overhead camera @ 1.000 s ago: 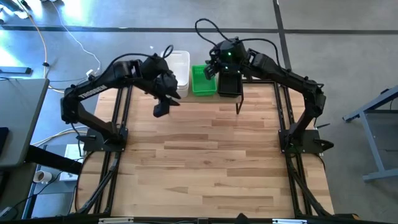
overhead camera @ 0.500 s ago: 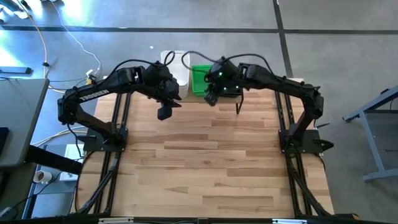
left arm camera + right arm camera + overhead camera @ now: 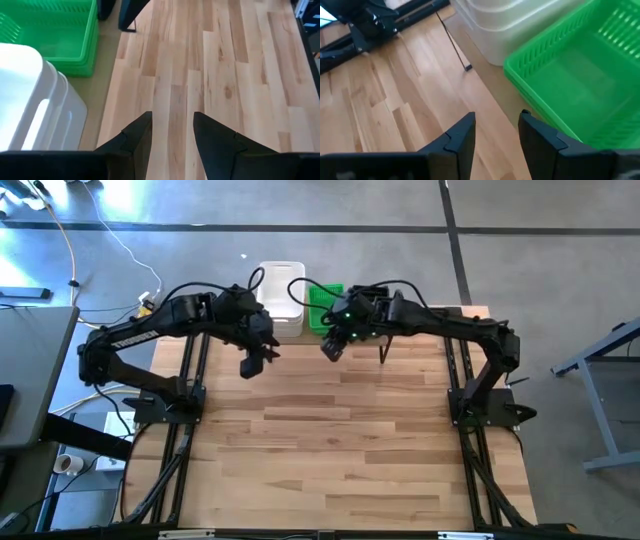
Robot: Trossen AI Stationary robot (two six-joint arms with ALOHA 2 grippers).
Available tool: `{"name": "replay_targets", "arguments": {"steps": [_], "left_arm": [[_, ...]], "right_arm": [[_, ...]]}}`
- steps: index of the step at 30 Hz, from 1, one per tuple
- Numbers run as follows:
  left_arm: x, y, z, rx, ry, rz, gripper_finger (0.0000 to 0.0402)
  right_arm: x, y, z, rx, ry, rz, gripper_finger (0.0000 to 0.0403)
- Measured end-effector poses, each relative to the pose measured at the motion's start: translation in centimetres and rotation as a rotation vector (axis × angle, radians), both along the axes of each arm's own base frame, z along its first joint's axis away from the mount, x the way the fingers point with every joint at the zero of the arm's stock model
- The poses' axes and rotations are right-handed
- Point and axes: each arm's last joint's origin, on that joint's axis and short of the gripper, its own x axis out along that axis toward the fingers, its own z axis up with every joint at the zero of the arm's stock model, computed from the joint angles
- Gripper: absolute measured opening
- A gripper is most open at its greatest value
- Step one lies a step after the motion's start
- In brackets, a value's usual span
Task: Stack baskets on shelf by color
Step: Adjust the stacked green bins on the shelf
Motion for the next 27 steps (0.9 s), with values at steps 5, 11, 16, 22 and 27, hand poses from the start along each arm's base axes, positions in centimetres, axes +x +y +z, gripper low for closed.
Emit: {"name": "replay_targets", "arguments": {"steps": [5,11,16,22,27], "left_arm": [[-0.4,-0.2,0.1,0.003,-0.008,0.000,0.0133],[-0.4,-0.2,0.1,0.005,-0.013,0.000,0.0133],[-0.4,-0.2,0.2,0.009,-0.022,0.000,0.0133],[-0.3,-0.2,0.2,0.010,-0.021,0.001,0.0133],[-0.3,-0.2,0.2,0.011,-0.021,0.001,0.0133]], "right_arm": [[0.1,-0.1,-0.8,-0.006,0.005,-0.030,0.0133],[0.0,-0.8,-1.5,-0.018,0.011,-0.070,0.0133],[0.0,-1.4,-2.6,-0.005,-0.006,-0.096,0.0133],[0.2,-1.7,-2.5,-0.012,-0.040,-0.102,0.0133],[0.5,-2.3,-2.4,-0.003,-0.085,-0.096,0.0133]]}}
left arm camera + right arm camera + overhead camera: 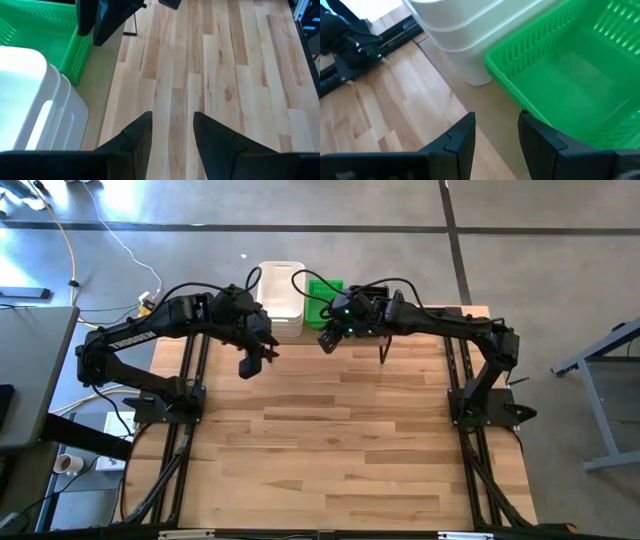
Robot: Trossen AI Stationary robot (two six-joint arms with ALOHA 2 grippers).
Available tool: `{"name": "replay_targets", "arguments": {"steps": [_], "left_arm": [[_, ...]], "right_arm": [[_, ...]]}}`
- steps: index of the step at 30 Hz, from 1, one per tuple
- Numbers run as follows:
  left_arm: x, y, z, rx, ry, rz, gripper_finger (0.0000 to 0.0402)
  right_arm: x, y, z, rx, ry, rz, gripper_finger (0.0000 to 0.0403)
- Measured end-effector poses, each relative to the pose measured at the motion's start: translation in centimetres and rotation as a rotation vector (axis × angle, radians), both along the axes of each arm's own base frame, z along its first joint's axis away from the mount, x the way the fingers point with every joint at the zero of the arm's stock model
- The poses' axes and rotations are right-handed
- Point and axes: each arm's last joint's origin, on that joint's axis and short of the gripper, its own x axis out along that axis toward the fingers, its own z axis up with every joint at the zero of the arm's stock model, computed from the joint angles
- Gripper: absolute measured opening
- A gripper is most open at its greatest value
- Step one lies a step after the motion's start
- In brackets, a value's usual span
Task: Stack baskets on shelf by color
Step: Adjust the stacked green bins on the shelf, then return to Home Position
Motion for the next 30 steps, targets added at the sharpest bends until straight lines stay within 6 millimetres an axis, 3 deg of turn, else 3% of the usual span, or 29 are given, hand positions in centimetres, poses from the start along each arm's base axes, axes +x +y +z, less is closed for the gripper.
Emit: {"name": "replay_targets", "arguments": {"steps": [7,13,21,30], "left_arm": [[0.0,0.0,0.0,0.001,0.000,0.005,0.0133],[-0.7,-0.5,0.4,0.007,-0.027,0.030,0.0133],[-2.8,-2.6,-1.3,0.002,-0.161,0.022,0.0133],[-6.2,-5.2,-3.9,0.025,-0.382,0.026,0.0133]], "right_arm": [[0.2,0.2,-0.1,0.069,-0.016,0.041,0.0133],[-0.2,2.1,2.2,0.073,-0.043,0.058,0.0133],[-1.6,5.2,5.2,-0.053,-0.090,0.015,0.0133],[-1.6,6.9,5.9,-0.007,-0.157,-0.020,0.0133]]}}
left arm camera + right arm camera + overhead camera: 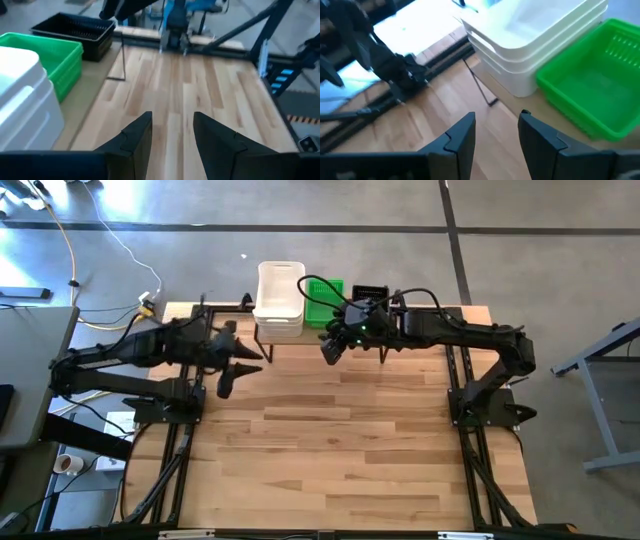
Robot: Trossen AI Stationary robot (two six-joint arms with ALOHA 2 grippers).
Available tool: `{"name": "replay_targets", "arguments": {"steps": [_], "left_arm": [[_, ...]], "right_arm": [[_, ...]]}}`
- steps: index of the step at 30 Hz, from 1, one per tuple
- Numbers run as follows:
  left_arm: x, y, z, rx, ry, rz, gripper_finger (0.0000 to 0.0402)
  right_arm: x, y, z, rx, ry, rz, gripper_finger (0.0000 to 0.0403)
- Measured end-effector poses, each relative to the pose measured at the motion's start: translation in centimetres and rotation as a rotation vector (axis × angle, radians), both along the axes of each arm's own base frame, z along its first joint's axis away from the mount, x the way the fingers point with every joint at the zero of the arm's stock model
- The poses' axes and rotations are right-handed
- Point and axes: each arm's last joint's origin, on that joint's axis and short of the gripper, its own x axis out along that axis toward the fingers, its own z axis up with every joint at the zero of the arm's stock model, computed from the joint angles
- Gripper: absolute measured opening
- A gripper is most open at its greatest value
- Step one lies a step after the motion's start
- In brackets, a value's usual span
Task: Stack baskets on shelf by color
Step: Return to Home Position
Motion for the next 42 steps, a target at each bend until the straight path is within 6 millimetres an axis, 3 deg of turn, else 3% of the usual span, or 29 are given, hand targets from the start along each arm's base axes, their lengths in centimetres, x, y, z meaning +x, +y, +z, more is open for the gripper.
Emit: {"name": "replay_targets", "arguments": {"steps": [12,22,34,42], "left_arm": [[-4.1,-2.0,-4.8,0.002,-0.174,-0.009,0.0133],[-6.2,-2.5,-8.3,0.003,-0.273,0.005,0.0133],[-6.4,-2.6,-12.3,-0.042,-0.448,0.007,0.0133],[-5.6,-2.5,-15.4,-0.132,-0.446,0.026,0.0133]], "right_arm": [[0.2,2.7,1.7,0.023,-0.144,0.060,0.0133],[-0.5,3.8,3.0,-0.003,-0.205,0.105,0.0133],[-3.5,3.9,5.4,-0.072,-0.224,0.138,0.0133],[-7.8,4.0,6.9,-0.168,-0.131,0.124,0.0133]]}}
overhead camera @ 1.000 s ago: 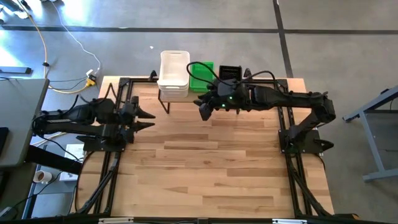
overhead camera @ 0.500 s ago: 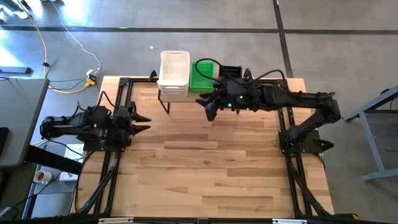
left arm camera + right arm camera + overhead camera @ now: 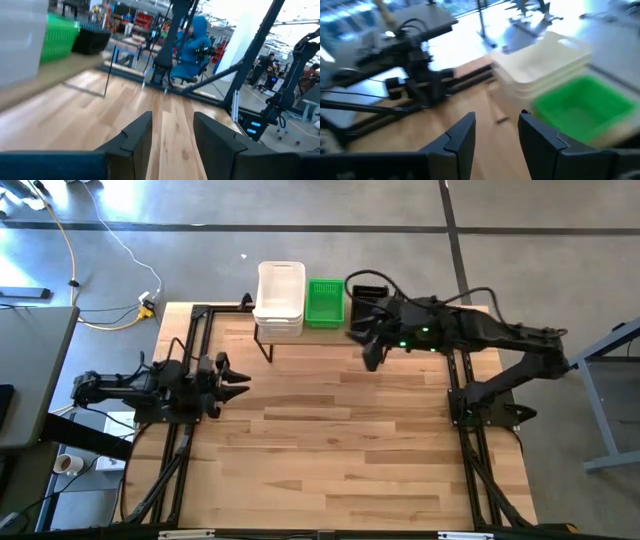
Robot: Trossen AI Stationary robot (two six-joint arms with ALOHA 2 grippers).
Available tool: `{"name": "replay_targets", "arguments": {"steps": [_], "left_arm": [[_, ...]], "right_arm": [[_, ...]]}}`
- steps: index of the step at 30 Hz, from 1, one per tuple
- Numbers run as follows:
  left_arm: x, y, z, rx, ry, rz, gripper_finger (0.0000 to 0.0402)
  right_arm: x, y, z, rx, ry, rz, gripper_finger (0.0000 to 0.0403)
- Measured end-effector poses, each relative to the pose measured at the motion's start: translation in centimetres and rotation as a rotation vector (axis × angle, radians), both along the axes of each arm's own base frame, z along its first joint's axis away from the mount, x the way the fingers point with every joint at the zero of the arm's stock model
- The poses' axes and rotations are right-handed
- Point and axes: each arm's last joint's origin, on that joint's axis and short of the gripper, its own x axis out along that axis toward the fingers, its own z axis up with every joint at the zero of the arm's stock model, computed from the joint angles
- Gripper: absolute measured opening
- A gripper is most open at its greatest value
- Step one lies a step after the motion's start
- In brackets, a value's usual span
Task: Stack baskets on shelf by color
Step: Return to Home Position
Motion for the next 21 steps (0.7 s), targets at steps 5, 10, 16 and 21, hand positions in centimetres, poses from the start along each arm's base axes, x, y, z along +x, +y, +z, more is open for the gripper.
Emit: {"name": "replay_targets", "arguments": {"steps": [5,10,16,21], "left_arm": [[0.4,0.0,-2.1,-0.068,0.043,0.003,0.0133],[0.7,0.1,-2.7,-0.106,0.039,0.006,0.0133],[0.9,0.1,-3.0,-0.117,0.073,0.014,0.0133],[1.0,0.1,-3.0,-0.066,0.085,0.008,0.0133]], "right_arm": [[-3.9,0.0,1.5,-0.127,0.033,-0.056,0.0133],[-8.5,-0.1,3.1,-0.192,0.023,-0.036,0.0133],[-14.3,0.1,2.2,-0.207,0.003,-0.059,0.0133],[-17.0,0.3,-1.2,-0.152,-0.081,-0.092,0.0133]]}}
